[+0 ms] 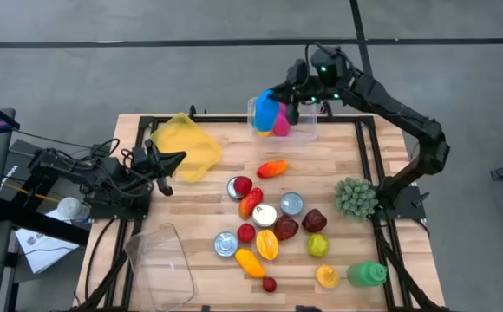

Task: Pick & Place Food Item
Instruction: Put the blue water bottle into the white transparent bin

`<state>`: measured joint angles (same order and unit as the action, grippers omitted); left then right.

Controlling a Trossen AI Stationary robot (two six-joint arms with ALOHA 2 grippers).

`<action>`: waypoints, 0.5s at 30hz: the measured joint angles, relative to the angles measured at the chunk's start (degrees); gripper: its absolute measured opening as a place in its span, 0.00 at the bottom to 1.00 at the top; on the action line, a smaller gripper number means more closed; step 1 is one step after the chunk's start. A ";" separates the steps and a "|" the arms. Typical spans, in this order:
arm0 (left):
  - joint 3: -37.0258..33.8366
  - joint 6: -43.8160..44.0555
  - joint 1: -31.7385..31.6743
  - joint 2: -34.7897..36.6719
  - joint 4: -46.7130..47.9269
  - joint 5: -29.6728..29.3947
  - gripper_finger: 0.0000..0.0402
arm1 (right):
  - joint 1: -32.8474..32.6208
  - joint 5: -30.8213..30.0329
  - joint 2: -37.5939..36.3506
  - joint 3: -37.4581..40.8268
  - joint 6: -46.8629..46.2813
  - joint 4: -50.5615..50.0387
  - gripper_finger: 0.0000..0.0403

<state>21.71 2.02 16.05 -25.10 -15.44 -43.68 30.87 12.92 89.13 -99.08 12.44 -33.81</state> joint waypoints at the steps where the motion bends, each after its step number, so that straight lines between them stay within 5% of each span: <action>1: 0.00 0.00 -0.02 -0.02 0.00 0.00 0.00 | 0.48 -1.02 0.29 0.81 -0.04 0.10 0.13; 15: 0.00 -0.22 0.00 -0.02 0.02 -1.84 0.00 | 2.51 -4.54 -0.22 11.70 -1.67 10.07 0.13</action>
<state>21.71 1.80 16.05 -25.12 -15.43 -45.52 33.37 8.38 88.91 -87.39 10.77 -23.75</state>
